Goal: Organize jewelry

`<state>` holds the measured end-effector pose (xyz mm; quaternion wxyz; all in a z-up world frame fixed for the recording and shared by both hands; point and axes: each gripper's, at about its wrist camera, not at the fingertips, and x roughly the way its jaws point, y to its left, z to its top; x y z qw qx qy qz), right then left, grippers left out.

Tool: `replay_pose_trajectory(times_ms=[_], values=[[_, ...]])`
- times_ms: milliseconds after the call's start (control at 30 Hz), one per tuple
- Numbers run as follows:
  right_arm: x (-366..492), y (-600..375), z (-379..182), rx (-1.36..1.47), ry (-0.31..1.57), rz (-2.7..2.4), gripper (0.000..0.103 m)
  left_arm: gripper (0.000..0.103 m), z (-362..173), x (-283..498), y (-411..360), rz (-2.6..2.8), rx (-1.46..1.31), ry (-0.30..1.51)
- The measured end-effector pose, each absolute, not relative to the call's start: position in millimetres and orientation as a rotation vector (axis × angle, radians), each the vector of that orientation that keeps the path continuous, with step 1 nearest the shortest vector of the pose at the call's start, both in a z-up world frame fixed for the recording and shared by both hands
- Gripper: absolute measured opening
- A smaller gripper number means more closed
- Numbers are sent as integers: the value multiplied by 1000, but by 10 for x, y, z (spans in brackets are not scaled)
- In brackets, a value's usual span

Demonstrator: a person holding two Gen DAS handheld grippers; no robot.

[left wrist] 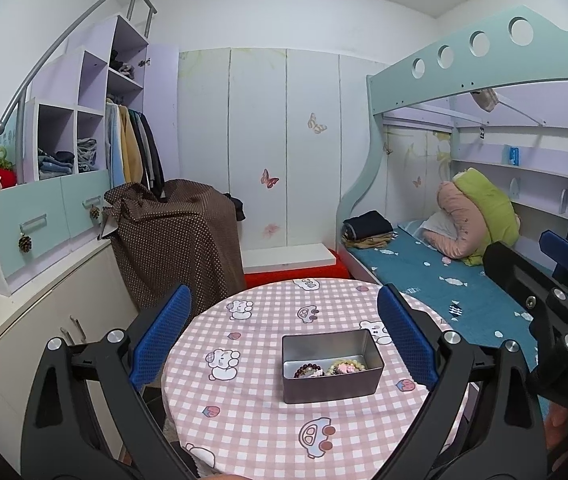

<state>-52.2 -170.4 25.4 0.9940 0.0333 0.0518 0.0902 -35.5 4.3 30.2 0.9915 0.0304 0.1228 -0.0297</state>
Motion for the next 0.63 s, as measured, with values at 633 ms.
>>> replay_pose_trajectory(times_ms=[633], values=[[-531,-1672,252,51,111,177,96,95,288,-327,121,-53,34,256]])
